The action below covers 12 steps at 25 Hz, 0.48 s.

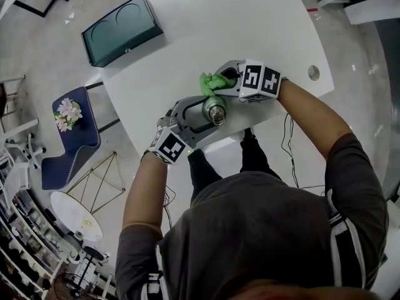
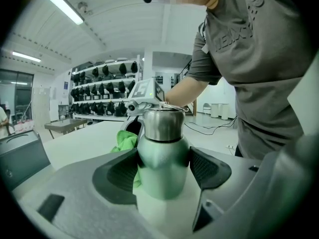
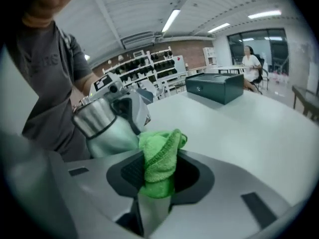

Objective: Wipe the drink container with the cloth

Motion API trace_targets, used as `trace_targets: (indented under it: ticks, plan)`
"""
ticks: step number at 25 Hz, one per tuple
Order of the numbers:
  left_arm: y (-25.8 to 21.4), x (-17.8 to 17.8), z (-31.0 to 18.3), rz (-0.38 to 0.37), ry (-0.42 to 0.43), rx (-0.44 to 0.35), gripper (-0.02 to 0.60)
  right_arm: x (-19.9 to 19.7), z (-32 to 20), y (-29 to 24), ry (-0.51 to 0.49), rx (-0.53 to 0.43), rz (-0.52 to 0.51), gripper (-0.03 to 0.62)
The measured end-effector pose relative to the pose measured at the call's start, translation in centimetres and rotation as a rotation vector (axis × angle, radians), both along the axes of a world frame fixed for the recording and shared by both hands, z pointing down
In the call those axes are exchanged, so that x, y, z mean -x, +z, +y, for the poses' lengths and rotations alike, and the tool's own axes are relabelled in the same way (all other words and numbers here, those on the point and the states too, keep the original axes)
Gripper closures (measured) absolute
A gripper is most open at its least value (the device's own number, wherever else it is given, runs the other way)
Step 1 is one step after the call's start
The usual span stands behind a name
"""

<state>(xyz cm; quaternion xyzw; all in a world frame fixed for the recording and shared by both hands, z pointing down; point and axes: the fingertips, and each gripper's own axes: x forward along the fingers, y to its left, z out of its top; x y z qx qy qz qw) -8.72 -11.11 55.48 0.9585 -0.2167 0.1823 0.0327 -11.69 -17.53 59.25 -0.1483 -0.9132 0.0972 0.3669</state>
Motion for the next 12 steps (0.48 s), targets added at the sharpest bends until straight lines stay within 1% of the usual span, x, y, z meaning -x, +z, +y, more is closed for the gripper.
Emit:
trace_targets:
  ticks: [2,3,6,8,10,12]
  plan:
    - [0.1,0.1,0.0,-0.001,-0.003,0.005,0.262,-0.1,-0.2,-0.2,-0.025,-0.087,0.009,0.484]
    - [0.1,0.2,-0.1,0.004,-0.011,0.011,0.262,-0.4,-0.6,-0.6,-0.007,-0.103,0.000,0.482]
    - [-0.2,0.2,-0.4,0.034,-0.042,0.033,0.262,-2.8,-2.2,-3.3,0.138,-0.073,-0.057,0.479]
    - [-0.4,0.2,-0.6,0.049,-0.060,0.044,0.262,-5.1,-1.8,-4.9,0.201,-0.061,-0.071,0.479]
    - [-0.4,0.3,-0.7,0.054,-0.080,0.047,0.262,-7.0,-0.1,-5.7,0.213,-0.065,-0.060,0.479]
    - [-0.4,0.2,-0.8,0.054,-0.100,0.049,0.262,-7.8,2.2,-5.7,0.186,-0.083,-0.038,0.479]
